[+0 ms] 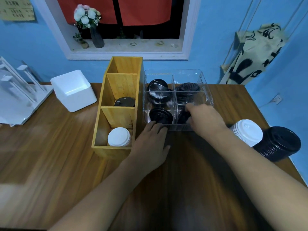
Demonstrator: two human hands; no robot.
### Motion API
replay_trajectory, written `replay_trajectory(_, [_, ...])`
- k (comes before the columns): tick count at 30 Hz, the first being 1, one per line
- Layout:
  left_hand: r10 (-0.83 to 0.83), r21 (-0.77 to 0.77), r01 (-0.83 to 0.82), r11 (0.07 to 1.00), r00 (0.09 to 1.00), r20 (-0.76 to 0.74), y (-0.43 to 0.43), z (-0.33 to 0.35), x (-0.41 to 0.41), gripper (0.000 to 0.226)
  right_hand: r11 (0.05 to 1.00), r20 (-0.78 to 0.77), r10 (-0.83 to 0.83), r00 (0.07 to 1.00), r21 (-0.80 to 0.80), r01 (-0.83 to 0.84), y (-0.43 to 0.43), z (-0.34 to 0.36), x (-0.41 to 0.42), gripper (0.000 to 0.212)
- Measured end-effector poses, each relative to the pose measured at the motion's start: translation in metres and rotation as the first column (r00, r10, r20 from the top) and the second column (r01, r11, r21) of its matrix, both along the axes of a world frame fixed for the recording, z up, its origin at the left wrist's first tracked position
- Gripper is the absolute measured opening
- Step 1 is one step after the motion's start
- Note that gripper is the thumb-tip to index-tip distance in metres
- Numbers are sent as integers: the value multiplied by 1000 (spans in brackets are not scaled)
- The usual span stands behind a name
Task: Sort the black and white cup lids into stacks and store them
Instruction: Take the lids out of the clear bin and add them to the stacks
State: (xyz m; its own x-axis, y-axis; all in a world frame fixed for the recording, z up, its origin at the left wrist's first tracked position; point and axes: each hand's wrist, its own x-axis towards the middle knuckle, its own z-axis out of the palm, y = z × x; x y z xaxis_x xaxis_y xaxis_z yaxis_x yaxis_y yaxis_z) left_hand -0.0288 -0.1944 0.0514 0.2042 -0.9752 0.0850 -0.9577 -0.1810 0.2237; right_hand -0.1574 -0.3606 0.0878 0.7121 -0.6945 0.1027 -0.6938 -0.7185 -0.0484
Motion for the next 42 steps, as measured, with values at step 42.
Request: replay_trajectory(42, [-8,-101,-38,994,907,-421,61,-85,-7,86,952,360,197,912,150,-265,56,-27,-12,27])
